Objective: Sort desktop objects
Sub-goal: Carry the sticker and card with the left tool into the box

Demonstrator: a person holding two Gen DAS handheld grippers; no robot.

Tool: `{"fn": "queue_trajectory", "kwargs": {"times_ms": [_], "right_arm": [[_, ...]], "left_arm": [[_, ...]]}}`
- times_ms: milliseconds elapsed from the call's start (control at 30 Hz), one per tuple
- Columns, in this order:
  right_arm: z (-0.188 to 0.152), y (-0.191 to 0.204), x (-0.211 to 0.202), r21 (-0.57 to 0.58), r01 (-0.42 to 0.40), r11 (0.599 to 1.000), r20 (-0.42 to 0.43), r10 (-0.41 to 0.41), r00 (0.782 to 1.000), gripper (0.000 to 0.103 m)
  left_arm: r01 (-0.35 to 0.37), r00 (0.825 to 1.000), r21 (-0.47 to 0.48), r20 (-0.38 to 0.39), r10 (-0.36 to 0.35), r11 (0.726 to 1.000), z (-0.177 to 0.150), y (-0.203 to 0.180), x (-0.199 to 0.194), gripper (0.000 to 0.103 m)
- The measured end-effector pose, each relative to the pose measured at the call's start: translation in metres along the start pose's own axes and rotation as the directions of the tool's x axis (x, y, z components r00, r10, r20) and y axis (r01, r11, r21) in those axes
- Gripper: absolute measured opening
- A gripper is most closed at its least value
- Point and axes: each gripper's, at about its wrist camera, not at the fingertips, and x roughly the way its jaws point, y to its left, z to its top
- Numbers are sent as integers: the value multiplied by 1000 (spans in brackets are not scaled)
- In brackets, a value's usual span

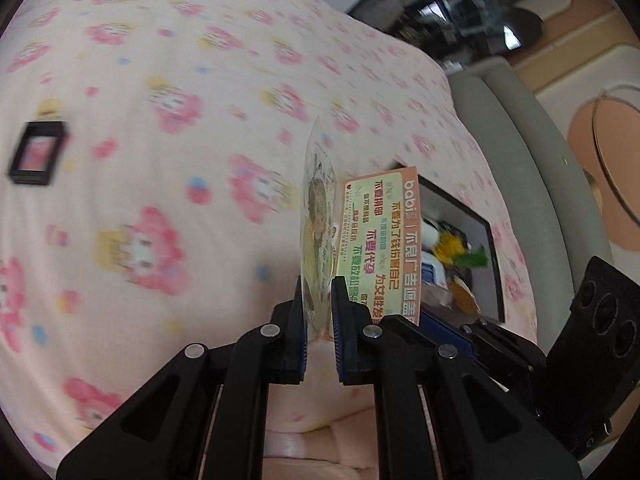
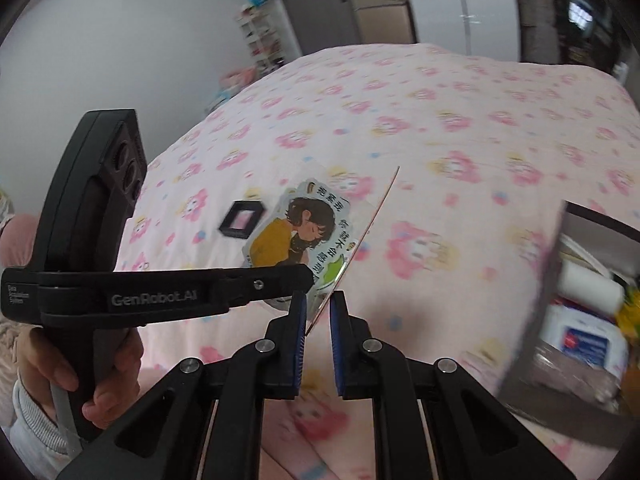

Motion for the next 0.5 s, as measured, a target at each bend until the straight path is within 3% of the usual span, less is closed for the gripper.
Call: {"fn": "queue_trajectory", "kwargs": {"times_ms": [267, 500], "right_arm": [[-41, -86, -63, 141, 110, 984, 58, -119, 991, 10], [-68, -170, -108, 321, 152, 935, 114, -197, 974, 9]], "left_arm": [[76, 992, 128, -108, -62, 989, -19, -97, 75, 9], [131, 979, 200, -179, -95, 971, -17, -161, 138, 9]]}}
